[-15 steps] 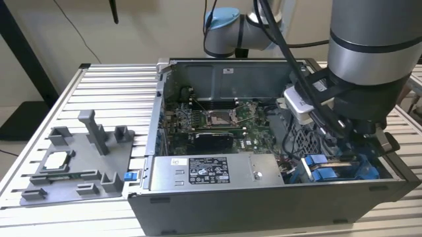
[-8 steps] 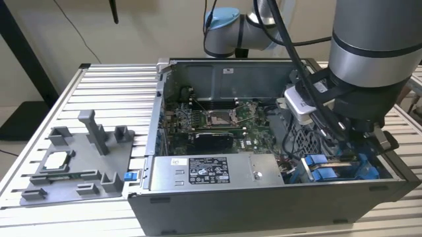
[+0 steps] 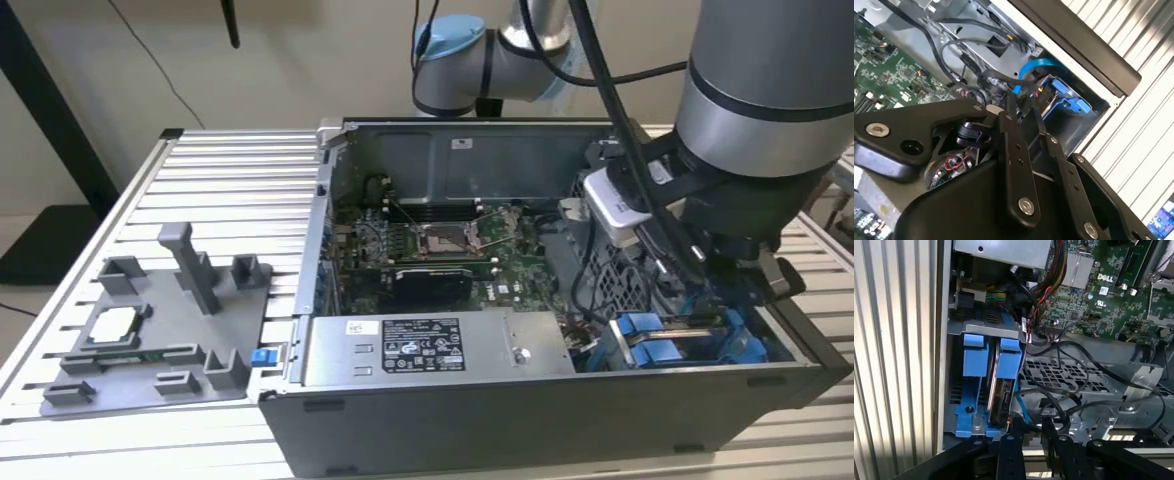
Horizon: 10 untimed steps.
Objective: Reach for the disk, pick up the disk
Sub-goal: 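Pick up the disk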
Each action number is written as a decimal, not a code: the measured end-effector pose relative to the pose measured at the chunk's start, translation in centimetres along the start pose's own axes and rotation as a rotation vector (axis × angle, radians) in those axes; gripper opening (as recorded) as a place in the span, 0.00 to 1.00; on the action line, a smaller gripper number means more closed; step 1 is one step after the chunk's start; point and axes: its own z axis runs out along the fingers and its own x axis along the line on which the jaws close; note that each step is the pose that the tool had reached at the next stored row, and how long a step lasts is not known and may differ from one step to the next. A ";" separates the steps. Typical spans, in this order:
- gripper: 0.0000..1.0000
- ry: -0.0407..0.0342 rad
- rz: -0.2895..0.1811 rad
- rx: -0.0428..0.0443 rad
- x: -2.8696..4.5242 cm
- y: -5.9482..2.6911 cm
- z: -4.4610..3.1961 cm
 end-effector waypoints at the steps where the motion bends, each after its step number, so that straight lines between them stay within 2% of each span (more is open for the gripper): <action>1: 1.00 -0.0055 0.003 -0.0009 0.00 -0.14 -0.06; 3: 1.00 -0.0130 0.007 -0.0053 0.01 -0.54 -0.13; 4: 1.00 -0.0142 0.008 -0.0100 0.04 -0.78 -0.10; 5: 1.00 -0.0152 0.010 -0.0187 0.06 -0.96 -0.09; 7: 1.00 -0.0174 0.017 -0.0444 0.11 -1.30 -0.03; 10: 1.00 -0.0180 0.028 -0.0943 0.20 -1.86 0.14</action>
